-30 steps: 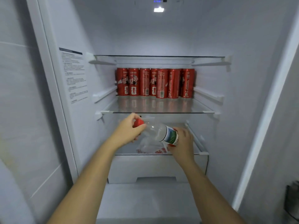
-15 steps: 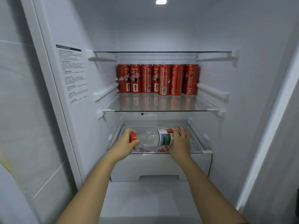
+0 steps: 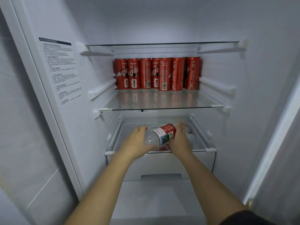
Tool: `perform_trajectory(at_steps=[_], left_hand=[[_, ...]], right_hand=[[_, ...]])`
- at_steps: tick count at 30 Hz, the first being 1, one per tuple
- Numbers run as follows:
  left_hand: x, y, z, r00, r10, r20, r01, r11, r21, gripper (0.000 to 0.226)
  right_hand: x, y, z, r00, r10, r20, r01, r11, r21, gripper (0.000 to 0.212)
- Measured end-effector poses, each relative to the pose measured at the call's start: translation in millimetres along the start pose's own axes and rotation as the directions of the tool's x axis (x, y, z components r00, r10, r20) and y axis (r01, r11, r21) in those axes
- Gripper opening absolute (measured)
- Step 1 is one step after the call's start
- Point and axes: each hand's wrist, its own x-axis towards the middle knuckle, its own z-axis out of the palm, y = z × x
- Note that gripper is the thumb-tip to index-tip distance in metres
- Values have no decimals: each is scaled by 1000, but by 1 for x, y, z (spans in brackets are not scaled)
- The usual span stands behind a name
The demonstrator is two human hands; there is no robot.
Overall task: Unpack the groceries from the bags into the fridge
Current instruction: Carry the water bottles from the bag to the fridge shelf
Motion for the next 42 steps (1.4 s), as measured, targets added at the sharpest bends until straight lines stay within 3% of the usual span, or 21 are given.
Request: perform_trajectory(at_steps=[3, 6, 10, 13, 19, 28, 37, 42], left_hand=[[14, 27, 16, 997, 66, 37, -73, 976, 204, 85], [27, 31, 22, 999, 31, 30, -39, 942, 333, 76], [41, 9, 21, 997, -66, -50, 81, 906, 416, 75], [58, -15, 14, 982, -137, -127, 180, 871, 457, 70], [84, -46, 3, 937, -300, -179, 349, 777, 524, 60], [112, -38, 2, 933, -343, -104, 287, 540, 791, 55], [130, -44, 5, 937, -320, -142, 286, 464, 839, 49], [144, -55, 10, 937, -303, -171, 306, 482, 821, 42]], right_hand=[[-1, -3, 2, 998, 45, -32, -47, 997, -62, 100], [-3, -3, 7, 997, 55, -51, -64, 979, -192, 92], [1, 0, 10, 988, 91, 126, -25, 894, -448, 66], [7, 1, 6, 963, 100, 250, 57, 831, -554, 61], [10, 2, 2, 946, 85, 312, 121, 802, -585, 63], [16, 10, 9, 951, 83, 297, 119, 789, -603, 64], [16, 10, 8, 950, 77, 302, 132, 779, -613, 63], [15, 8, 6, 948, 87, 308, 131, 773, -621, 62]])
